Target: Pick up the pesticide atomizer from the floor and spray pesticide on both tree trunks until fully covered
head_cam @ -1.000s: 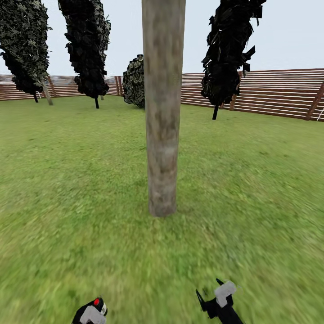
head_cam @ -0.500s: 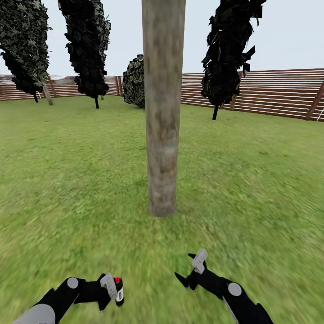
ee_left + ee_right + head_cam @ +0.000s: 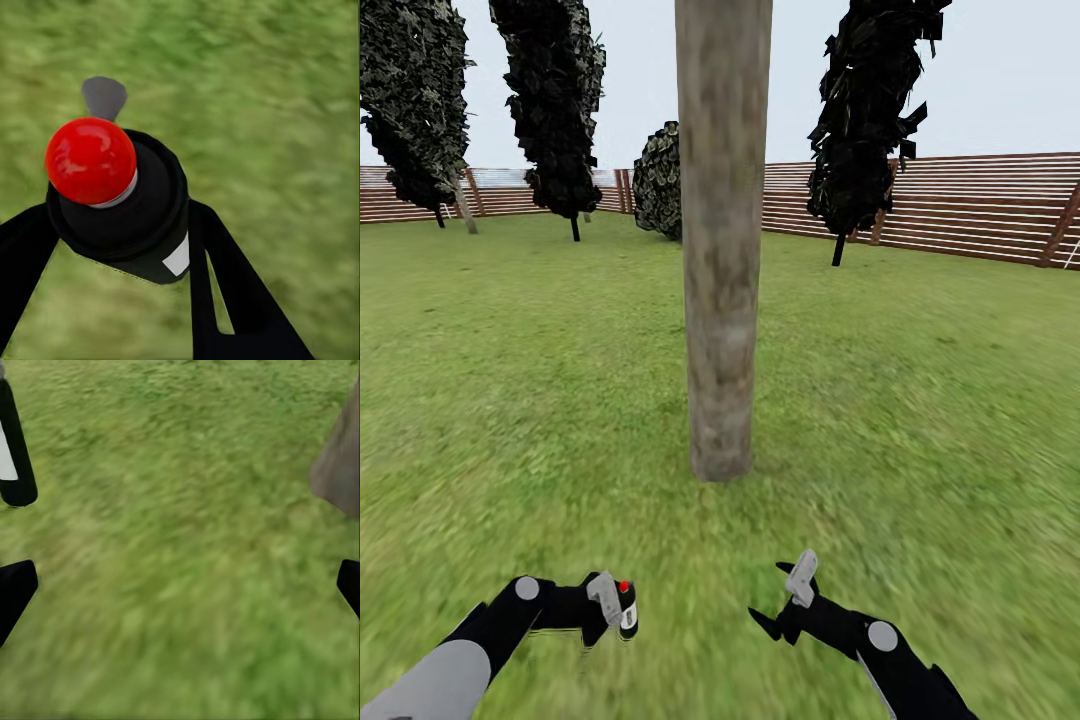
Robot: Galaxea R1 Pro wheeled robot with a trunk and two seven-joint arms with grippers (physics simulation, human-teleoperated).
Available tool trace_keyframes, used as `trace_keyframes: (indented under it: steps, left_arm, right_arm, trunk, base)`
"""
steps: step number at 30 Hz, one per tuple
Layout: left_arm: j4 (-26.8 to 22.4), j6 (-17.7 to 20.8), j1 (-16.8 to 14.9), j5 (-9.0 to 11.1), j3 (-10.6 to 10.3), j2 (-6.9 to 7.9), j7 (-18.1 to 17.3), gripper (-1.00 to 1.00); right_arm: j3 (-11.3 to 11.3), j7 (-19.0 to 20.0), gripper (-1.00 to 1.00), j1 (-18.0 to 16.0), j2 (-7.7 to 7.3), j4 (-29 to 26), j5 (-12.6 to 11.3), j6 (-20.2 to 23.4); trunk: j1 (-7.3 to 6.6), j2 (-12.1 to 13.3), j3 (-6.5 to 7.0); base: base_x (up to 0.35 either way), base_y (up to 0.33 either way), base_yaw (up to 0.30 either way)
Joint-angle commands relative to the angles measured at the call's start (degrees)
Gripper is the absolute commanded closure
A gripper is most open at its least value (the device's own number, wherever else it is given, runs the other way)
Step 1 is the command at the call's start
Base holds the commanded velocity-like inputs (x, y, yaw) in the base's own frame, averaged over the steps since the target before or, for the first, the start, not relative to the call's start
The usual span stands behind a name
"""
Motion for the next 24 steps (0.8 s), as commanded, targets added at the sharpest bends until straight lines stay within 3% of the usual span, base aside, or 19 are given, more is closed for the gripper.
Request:
trace_keyframes:
  steps: [1,6,7,11,12,24]
  left_arm:
    - [-0.33,0.33,-0.33,-0.33,-0.03,-0.06,-0.33,1.00]
    - [-1.93,1.96,-0.50,-1.96,-0.64,-0.39,-1.92,1.00]
    - [-10.87,3.27,-0.50,-5.31,-2.03,-0.40,-26.23,1.00]
    - [-10.94,3.58,-0.50,-5.34,-5.65,-0.44,-26.67,1.00]
    - [-10.95,3.78,-0.50,-5.32,-5.95,-0.49,-26.70,1.00]
    - [-11.37,5.44,-0.63,-5.41,-6.46,-3.37,-26.65,1.00]
  right_arm:
    - [0.02,0.33,-1.00,-0.01,0.16,-0.01,0.33,0.02]
    - [0.10,1.94,-1.00,-0.71,1.12,0.00,1.93,0.11]
    - [0.10,12.19,-1.00,-0.86,1.23,0.03,8.12,0.11]
    - [0.10,12.59,-1.00,-1.20,1.54,0.12,8.13,0.17]
    - [0.10,12.63,1.00,-1.22,1.60,0.18,8.13,0.19]
    - [0.42,12.69,1.00,-1.24,1.73,0.41,8.47,0.21]
  trunk:
    - [0.00,0.00,0.00]
    - [0.00,0.00,0.00]
    - [0.00,0.00,0.00]
    - [0.00,0.00,0.00]
    - [0.00,0.00,0.00]
    - [0.00,0.00,0.00]
  base:
    - [0.000,0.000,0.000]
    - [0.000,0.000,0.000]
    - [0.000,0.000,0.000]
    - [0.000,0.000,0.000]
    - [0.000,0.000,0.000]
    - [0.000,0.000,0.000]
